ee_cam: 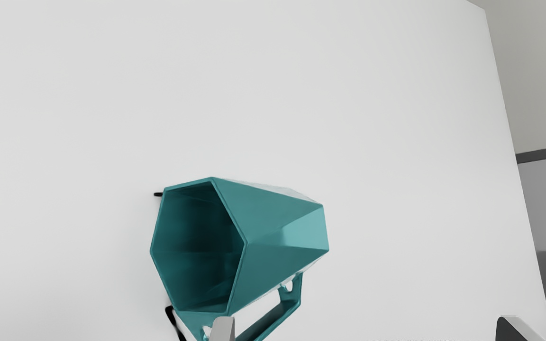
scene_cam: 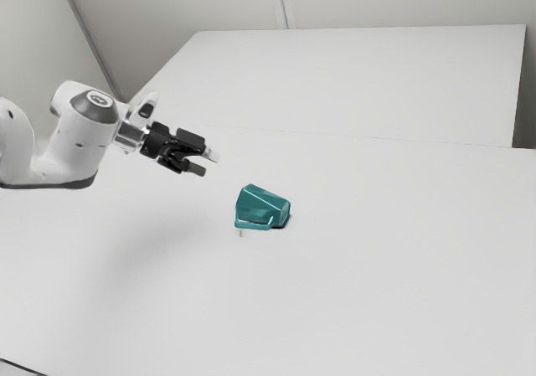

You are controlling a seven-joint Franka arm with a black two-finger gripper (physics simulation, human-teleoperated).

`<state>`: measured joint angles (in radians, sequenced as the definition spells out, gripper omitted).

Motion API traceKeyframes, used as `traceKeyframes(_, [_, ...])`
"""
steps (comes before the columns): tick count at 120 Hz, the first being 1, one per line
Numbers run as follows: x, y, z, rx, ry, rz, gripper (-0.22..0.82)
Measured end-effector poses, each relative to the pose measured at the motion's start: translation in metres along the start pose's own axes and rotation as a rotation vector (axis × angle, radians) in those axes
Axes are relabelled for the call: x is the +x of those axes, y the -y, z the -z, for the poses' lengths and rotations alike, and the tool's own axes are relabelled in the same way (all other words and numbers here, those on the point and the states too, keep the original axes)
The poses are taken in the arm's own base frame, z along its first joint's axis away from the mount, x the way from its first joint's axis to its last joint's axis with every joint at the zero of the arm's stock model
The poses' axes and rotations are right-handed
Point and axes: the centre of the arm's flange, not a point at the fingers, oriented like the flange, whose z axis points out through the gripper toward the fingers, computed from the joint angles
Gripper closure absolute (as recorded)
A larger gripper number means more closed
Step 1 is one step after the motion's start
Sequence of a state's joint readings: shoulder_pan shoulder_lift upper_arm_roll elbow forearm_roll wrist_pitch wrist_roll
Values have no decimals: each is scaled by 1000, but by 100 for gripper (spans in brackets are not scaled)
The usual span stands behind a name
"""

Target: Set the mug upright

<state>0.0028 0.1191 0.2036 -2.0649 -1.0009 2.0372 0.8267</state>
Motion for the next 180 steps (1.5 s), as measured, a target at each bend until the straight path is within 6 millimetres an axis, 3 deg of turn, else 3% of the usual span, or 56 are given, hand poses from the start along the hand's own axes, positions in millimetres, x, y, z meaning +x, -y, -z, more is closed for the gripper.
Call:
traceKeyframes(27, [-22, 33, -28, -44, 6, -4, 0])
traceKeyframes(69, [-40, 51, -50, -81, 10, -31, 0])
traceKeyframes(93, [-37, 50, -53, -99, 8, -33, 0])
traceKeyframes(145, [-6, 53, -74, -108, 12, -67, 0])
traceKeyframes(180, [-5, 44, -91, -126, 38, -25, 0])
